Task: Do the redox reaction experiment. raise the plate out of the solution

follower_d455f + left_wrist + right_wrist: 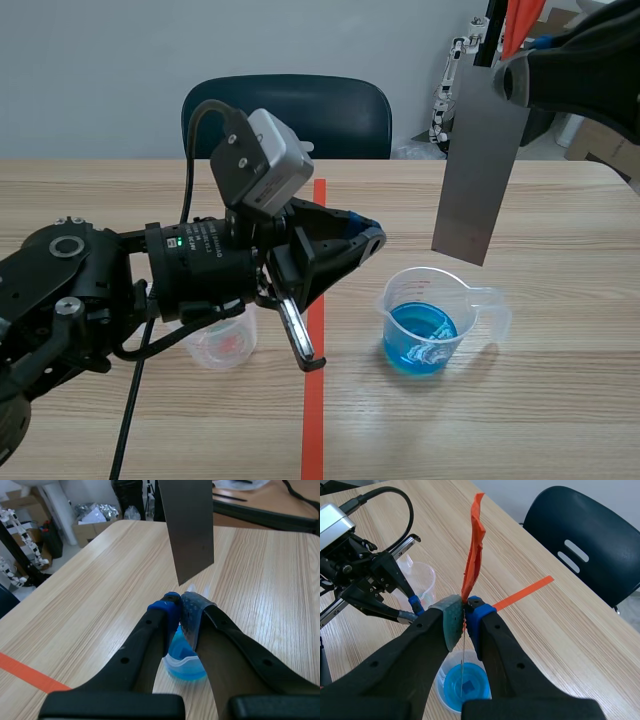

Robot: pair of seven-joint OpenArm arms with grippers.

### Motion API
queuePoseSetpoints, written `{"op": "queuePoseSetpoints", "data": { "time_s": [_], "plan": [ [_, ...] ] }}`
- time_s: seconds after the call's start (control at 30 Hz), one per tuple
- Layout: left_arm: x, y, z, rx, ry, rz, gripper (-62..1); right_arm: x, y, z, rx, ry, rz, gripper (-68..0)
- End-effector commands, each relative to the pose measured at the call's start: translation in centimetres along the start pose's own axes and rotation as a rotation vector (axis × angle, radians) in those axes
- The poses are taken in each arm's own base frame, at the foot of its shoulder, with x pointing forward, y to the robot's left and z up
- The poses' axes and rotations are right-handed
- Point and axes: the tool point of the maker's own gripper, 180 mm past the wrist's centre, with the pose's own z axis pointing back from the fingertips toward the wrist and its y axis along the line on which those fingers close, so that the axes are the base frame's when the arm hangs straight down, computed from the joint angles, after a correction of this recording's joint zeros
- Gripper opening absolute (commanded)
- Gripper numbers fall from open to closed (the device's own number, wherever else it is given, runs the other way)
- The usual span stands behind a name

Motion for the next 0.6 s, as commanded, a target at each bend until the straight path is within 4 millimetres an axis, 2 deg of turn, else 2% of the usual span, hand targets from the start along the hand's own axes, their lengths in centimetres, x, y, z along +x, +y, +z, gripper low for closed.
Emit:
{"op": "queuePoseSetpoints", "data": {
  "time_s": [0.0,0.57],
  "plan": [
    [1.03,0.40,0.00,0.009,-0.041,0.007,-56.7,1.36,-0.03,0.31,0.001,-0.028,0.042,-66.9],
    [0.49,0.39,-0.01,0.009,-0.011,0.007,-56.7,1.37,-0.02,0.31,0.001,-0.029,0.042,-66.9]
  ]
}}
